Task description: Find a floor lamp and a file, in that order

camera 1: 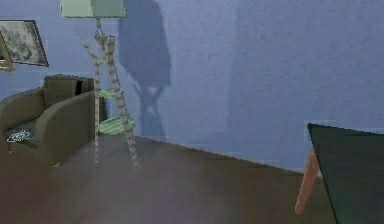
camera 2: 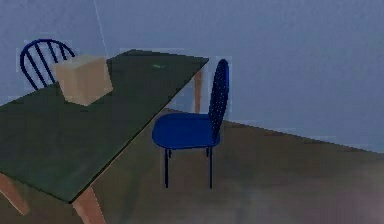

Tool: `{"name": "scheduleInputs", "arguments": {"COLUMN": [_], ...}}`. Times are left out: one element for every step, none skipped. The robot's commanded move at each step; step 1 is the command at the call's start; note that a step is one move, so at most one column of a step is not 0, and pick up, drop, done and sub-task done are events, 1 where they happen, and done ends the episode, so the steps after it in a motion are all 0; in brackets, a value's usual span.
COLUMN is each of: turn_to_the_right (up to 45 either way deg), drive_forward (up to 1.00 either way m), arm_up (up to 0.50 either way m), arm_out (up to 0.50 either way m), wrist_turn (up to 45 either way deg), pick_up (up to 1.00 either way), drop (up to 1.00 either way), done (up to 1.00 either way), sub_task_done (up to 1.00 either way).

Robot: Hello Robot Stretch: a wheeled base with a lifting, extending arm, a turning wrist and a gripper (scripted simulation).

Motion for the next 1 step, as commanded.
{"name": "scheduleInputs", "arguments": {"turn_to_the_right": [0.0], "drive_forward": [0.35], "arm_up": [0.0], "arm_out": [0.0], "wrist_turn": [0.0], "pick_up": [0.0], "drop": [0.0], "done": [0.0], "sub_task_done": [0.0]}}
